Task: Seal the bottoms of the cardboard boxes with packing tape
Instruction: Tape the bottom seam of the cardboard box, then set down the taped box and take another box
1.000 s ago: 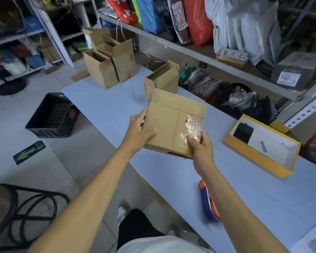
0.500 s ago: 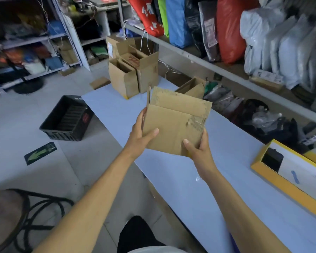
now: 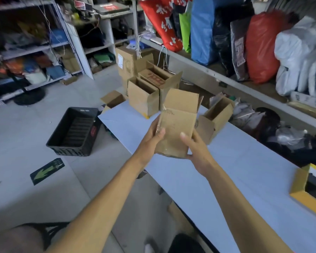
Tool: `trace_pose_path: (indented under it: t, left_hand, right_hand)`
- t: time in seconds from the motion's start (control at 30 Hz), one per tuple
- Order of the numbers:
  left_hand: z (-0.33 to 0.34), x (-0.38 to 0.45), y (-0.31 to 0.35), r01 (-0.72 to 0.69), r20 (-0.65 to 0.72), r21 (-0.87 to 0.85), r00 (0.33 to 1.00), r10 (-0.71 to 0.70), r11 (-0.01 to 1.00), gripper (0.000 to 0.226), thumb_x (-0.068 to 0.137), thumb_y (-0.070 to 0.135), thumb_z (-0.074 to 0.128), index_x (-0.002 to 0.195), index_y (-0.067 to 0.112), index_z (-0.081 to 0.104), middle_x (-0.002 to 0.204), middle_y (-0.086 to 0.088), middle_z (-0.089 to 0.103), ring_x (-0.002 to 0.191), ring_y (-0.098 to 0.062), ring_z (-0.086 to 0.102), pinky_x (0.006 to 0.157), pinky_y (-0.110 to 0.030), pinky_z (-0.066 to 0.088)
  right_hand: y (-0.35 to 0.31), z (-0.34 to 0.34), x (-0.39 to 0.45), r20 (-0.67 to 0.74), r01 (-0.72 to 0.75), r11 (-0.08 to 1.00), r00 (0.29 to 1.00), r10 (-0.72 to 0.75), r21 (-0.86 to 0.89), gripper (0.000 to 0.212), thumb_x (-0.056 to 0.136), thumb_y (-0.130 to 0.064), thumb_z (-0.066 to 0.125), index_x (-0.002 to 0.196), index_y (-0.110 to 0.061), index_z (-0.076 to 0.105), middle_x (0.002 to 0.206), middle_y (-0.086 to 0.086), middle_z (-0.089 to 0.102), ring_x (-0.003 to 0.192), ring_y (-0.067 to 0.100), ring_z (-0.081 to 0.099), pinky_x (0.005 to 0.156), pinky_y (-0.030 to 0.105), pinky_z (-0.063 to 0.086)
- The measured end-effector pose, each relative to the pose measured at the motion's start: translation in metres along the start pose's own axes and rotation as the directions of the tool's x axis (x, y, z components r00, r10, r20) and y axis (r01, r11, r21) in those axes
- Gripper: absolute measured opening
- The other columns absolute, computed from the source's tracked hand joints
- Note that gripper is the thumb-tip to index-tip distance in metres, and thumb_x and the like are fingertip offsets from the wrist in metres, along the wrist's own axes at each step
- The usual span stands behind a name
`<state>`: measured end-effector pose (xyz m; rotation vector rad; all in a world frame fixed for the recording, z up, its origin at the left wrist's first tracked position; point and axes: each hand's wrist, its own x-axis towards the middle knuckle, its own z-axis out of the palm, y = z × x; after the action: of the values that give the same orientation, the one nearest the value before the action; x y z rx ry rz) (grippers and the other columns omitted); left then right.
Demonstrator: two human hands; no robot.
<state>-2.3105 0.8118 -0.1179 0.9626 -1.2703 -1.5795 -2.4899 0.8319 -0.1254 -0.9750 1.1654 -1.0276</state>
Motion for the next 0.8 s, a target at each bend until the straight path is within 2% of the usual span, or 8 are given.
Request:
trace_pose_path:
  t: [0.13,0.27,0.33,0.4,0.5,0.6,0.7,0.8]
  left_hand:
    - [-0.039,0.028,0.009,0.011,-0.041,0.181,0.999,-0.004,0.983,0.048,0.1,0.05,0.036,0.147,0.039,0.034,0.139,0.015,0.053,0.125,0.003,0.05,0.093,-0.01,0.044]
    - [-0.087,0.073,0.007,0.139,-0.315,0.473,0.949,0.02,0.87,0.08,0.076,0.058,0.071,0.144,0.042,0.031,0.131,0.006,0.036,0.126,-0.016,0.033,0.102,-0.032,0.031]
    - [-0.11,0.096,0.01,0.198,-0.31,0.405,0.948,-0.069,0.893,0.115,0.053,0.069,0.077,0.147,0.047,0.015,0.138,0.011,0.032,0.128,-0.013,0.034,0.106,-0.04,0.036]
    - [-0.131,0.119,0.01,0.17,-0.268,0.337,0.96,-0.079,0.926,0.125,0.048,0.065,0.083,0.148,0.048,0.009,0.134,0.027,0.041,0.122,-0.001,0.044,0.105,-0.034,0.04]
    - [-0.15,0.151,0.001,0.144,-0.299,0.339,0.953,-0.039,0.93,0.113,0.056,0.049,0.089,0.145,0.043,0.019,0.133,0.024,0.048,0.123,-0.006,0.048,0.098,-0.029,0.043]
    - [-0.162,0.177,-0.004,0.142,-0.307,0.332,0.951,-0.035,0.933,0.098,0.064,0.036,0.09,0.142,0.032,0.031,0.131,0.014,0.056,0.122,-0.012,0.053,0.103,-0.038,0.046]
    - [-0.178,0.2,-0.007,0.09,-0.281,0.387,0.959,0.024,0.918,0.084,0.072,0.023,0.086,0.139,0.032,0.035,0.118,0.029,0.052,0.116,-0.01,0.054,0.094,-0.029,0.048]
    - [-0.185,0.219,-0.01,0.064,-0.229,0.488,0.972,0.056,0.87,0.077,0.078,0.015,0.08,0.138,0.032,0.036,0.111,0.033,0.049,0.109,-0.012,0.056,0.079,-0.015,0.044]
  right_hand:
    - [-0.012,0.012,0.033,-0.088,0.026,0.995,0.996,-0.017,0.095,0.042,0.088,-0.05,0.066,0.125,-0.03,0.062,0.123,-0.005,0.069,0.111,0.019,0.067,0.078,0.044,0.059]
    - [-0.016,0.015,0.068,-0.026,-0.031,0.971,0.999,0.038,0.238,0.032,0.096,-0.047,0.05,0.112,-0.03,0.073,0.123,0.004,0.069,0.113,0.026,0.066,0.08,0.049,0.058]
    - [-0.016,0.019,0.091,-0.025,-0.027,0.978,0.999,0.033,0.207,0.035,0.1,-0.047,0.044,0.116,-0.033,0.071,0.125,0.003,0.068,0.115,0.026,0.065,0.086,0.051,0.057]
    - [-0.019,0.023,0.118,-0.131,0.009,0.995,0.991,0.005,0.103,0.033,0.102,-0.041,0.046,0.131,-0.035,0.059,0.12,-0.002,0.07,0.11,0.021,0.067,0.089,0.049,0.057]
    - [-0.03,0.033,0.16,-0.363,0.126,0.981,0.916,-0.171,-0.145,0.029,0.101,-0.027,0.051,0.122,-0.045,0.062,0.102,0.002,0.069,0.091,0.013,0.07,0.08,0.044,0.059]
    - [-0.034,0.046,0.189,-0.282,0.166,0.948,0.928,-0.244,-0.273,0.023,0.096,-0.038,0.052,0.101,-0.029,0.073,0.101,0.02,0.064,0.1,0.034,0.064,0.088,0.055,0.053]
    - [-0.026,0.049,0.213,-0.357,0.089,0.916,0.903,-0.239,-0.39,0.014,0.091,-0.037,0.058,0.097,-0.047,0.066,0.101,-0.021,0.065,0.1,0.009,0.063,0.076,0.033,0.053]
    - [-0.017,0.043,0.228,-0.449,0.007,0.9,0.864,-0.225,-0.437,0.027,0.093,-0.024,0.059,0.112,-0.044,0.059,0.105,-0.022,0.064,0.098,0.011,0.061,0.076,0.027,0.05]
